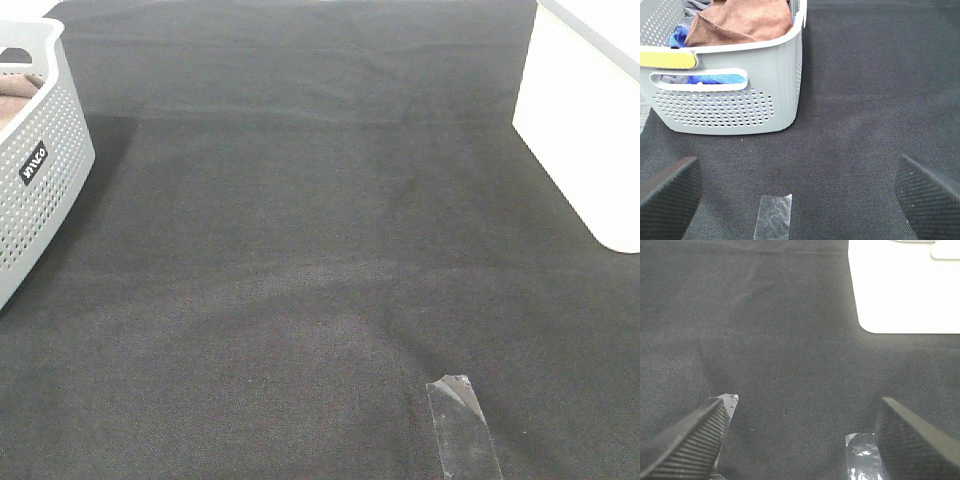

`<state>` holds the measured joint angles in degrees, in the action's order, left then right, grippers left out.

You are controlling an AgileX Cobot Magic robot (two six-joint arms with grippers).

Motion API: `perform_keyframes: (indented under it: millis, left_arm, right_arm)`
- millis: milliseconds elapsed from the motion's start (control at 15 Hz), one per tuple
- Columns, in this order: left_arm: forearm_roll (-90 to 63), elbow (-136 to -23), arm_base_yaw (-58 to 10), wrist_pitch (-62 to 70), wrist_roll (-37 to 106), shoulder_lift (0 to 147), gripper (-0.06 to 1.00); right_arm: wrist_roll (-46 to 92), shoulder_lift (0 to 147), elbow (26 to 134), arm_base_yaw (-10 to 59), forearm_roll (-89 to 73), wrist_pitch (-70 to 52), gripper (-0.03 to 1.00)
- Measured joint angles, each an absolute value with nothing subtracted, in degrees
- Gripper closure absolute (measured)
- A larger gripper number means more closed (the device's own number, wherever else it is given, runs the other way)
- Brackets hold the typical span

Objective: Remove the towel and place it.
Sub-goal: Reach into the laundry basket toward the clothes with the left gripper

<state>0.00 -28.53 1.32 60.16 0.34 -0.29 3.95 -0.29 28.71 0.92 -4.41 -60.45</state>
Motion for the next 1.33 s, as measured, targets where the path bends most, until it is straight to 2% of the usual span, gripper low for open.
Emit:
perform_keyframes:
  millis: [1333]
  left_arm:
    - [0.0, -28.5, 1.3, 60.2, 0.4, -0.3, -0.05]
  right_arm:
    - [4.0, -0.3, 28.7, 0.9, -4.4, -60.4, 0.22]
